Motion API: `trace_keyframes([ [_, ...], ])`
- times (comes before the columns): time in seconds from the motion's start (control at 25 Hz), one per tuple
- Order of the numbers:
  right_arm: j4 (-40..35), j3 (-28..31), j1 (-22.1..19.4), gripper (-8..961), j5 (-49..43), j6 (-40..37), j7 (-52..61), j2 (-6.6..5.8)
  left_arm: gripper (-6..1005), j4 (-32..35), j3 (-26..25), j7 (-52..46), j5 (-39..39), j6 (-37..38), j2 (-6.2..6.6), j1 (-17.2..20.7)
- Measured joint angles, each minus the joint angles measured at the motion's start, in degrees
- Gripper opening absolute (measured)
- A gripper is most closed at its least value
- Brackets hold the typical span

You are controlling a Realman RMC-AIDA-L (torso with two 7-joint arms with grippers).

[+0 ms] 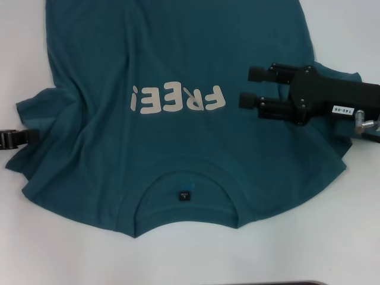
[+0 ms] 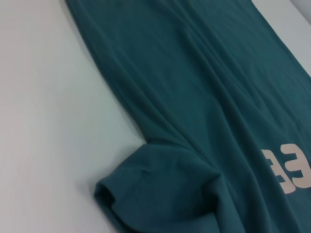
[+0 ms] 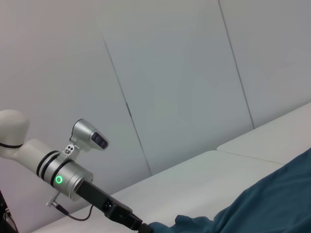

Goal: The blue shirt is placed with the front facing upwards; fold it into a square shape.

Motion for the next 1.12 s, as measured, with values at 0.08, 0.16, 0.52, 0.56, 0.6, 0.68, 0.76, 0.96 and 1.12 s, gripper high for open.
trace_keyframes([
  [0.08, 0.0, 0.0, 0.0, 745, 0.0, 0.0, 0.0, 0.0, 98, 0.0, 0.0, 0.0, 0.0, 0.0, 0.01, 0.0],
  [0.16, 0.0, 0.0, 0.0, 746, 0.0, 0.0, 0.0, 0.04, 34, 0.0, -0.1, 0.0, 0.0, 0.1, 0.01, 0.0],
  [0.52, -0.1, 0.1, 0.0, 746, 0.0, 0.0, -0.1, 0.26, 2, -1.3, -0.3, -0.7, 1.0, 0.1, 0.97, 0.3],
  [0.56, -0.2, 0.1, 0.0, 746, 0.0, 0.0, -0.1, 0.32, 2, -1.5, -0.4, -0.8, 1.3, 0.1, 1.13, 0.3],
  [0.6, -0.2, 0.1, 0.1, 746, 0.0, 0.0, -0.1, 0.36, 2, -1.6, -0.4, -1.0, 1.5, 0.1, 1.38, 0.4],
  [0.68, -0.3, 0.1, 0.2, 745, 0.0, 0.0, 0.0, 0.46, 2, -1.9, -0.5, -1.3, 1.7, 0.0, 1.87, 0.5],
  [0.76, -0.4, 0.1, 0.4, 745, 0.0, 0.0, 0.0, 0.56, 2, -2.0, -0.9, -1.4, 2.0, -0.1, 2.08, 0.5],
  [0.96, -0.6, 0.1, 0.7, 745, 0.1, -0.1, 0.1, 1.08, 3, -2.1, -3.8, -1.5, 4.9, -0.4, 3.06, -0.1],
  [1.12, -0.7, 0.1, 0.8, 745, 0.6, -0.1, 0.1, 1.23, 3, -2.2, -4.6, -1.5, 6.2, -0.6, 3.53, -0.7],
])
